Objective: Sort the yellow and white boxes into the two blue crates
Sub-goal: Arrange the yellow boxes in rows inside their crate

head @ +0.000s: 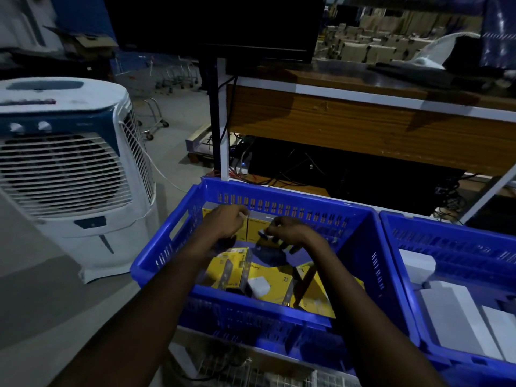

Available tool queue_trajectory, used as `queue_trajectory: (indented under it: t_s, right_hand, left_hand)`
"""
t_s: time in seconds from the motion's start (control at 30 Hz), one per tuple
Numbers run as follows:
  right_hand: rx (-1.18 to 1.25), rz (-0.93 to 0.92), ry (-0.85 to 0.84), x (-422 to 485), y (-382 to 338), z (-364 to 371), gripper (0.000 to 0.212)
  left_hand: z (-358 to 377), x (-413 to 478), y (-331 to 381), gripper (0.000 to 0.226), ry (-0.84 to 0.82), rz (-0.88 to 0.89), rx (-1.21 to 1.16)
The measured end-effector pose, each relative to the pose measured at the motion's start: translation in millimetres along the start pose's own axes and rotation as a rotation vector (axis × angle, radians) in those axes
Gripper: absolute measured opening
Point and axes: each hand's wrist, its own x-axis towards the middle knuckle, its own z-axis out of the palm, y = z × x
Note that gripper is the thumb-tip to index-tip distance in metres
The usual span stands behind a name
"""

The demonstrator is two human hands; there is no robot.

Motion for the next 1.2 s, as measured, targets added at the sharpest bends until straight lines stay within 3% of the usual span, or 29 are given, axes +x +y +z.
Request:
queue_trajectory:
  t_s: [0.17, 0.3, 0.57, 0.7, 0.83, 0.93, 1.07, 1.2]
  right_hand:
    - [-0.054, -0.022, -0.07, 32, -18, 43, 0.049]
    - [0.032, -0.044, -0.245, 39, 3, 69, 0.06]
    - [0.174, -0.161, -0.202, 39, -2, 62, 0.03]
    - [0.077, -0.212, -0.014, 32, -12, 43, 0.023]
    - [0.12, -0.142, 0.284, 11, 0, 13, 0.022]
    - [0.503, 0.04, 0.4, 0, 21, -7, 0.025]
    - [1.231, 0.169, 0.214, -16, 54, -21, 0.028]
    - [1.402, 0.265, 0.211, -23, 65, -23, 0.032]
  left_hand:
    - [6, -15, -16, 0.018, 0.083, -0.085, -0.171]
    - [3, -10, -29, 0.024, 0.129, -0.144, -0.269]
    - [4, -10, -19, 0.021, 0.084, -0.054, -0.164]
    - [9, -13, -21, 0.032, 0.095, 0.012, -0.167]
    - [7, -13, -8, 0.023, 0.108, 0.067, -0.223]
    - [6, -14, 11, 0.042, 0.145, 0.171, -0.248]
    - [7, -18, 46, 0.068, 0.086, 0.357, -0.236]
    - [27, -24, 58, 0.08, 0.101, 0.483, -0.127]
